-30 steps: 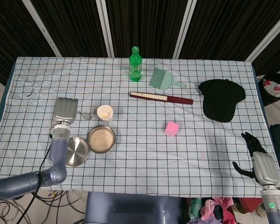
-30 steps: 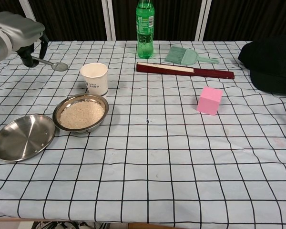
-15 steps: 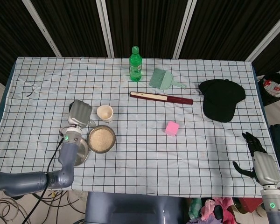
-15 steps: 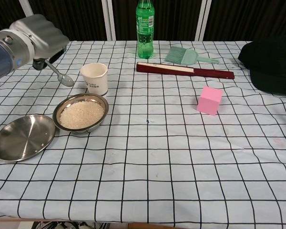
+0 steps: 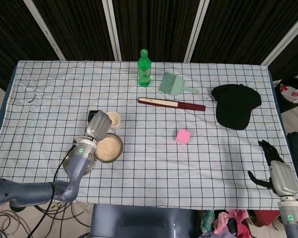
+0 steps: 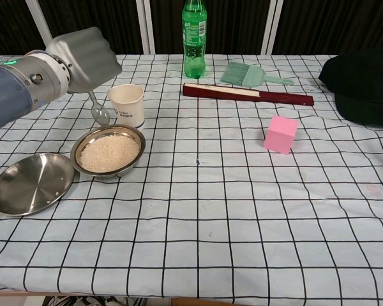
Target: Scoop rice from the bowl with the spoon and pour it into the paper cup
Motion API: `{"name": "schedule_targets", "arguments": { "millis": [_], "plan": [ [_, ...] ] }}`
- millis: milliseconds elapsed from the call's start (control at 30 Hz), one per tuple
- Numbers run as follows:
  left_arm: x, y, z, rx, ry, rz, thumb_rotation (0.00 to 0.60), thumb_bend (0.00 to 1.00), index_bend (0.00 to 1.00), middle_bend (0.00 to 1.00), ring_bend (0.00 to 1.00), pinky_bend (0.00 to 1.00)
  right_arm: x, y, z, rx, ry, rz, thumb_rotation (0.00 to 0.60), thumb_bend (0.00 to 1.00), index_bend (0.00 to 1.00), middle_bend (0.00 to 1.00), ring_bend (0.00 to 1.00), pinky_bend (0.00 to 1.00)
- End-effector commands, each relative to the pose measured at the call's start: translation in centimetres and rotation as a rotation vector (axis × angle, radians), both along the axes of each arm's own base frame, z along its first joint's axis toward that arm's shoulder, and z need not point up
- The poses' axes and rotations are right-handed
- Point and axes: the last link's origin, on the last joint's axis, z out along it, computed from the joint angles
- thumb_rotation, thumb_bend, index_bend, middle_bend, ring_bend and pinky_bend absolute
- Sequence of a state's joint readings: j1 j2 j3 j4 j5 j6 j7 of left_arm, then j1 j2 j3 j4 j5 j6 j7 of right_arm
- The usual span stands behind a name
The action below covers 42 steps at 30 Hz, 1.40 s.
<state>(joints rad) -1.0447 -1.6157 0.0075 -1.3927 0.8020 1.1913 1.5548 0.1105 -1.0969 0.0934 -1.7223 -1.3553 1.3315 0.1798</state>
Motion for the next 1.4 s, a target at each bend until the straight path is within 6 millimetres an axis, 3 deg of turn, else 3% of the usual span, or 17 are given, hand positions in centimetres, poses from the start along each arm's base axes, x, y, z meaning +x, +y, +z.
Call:
{"name": "schedule_targets", "arguments": {
  "millis": [33,467,1067,1400],
  "plan": [
    [0.1,-0.4,-0.3,-0.03,0.078,-0.088,0.6,0.53,0.78,1.0,1.0,1.0,0.0,0.0,0.0,0.001,-0.002,-0.001,0.6,0.25,0.0,0.0,0.0,0.19],
    [-0.8,-0.9,-0.7,-0.07,0.189,-0.206,0.6,0.53,0.78,1.0,1.0,1.0,0.0,0.0,0.0,-0.001,-0.006,-0.004,0.6,0.25,0.0,0.0,0.0,0.19],
    [-2.4,-1.9,-2.2,-0.104,0.219,-0.206,0.6,0.54,0.78,1.0,1.0,1.0,0.0,0.0,0.0,-0.002,-0.007,-0.003,0.6,0.25,0.0,0.0,0.0,0.19],
    [-2.1,-2.8,-3.4,-0.122,0.238,-0.226,0.6,0.54,0.79,1.0,1.0,1.0,0.0,0.1,0.1,-0.003,-0.009,-0.002,0.6,0.25,0.0,0.0,0.0,0.19]
  ]
}}
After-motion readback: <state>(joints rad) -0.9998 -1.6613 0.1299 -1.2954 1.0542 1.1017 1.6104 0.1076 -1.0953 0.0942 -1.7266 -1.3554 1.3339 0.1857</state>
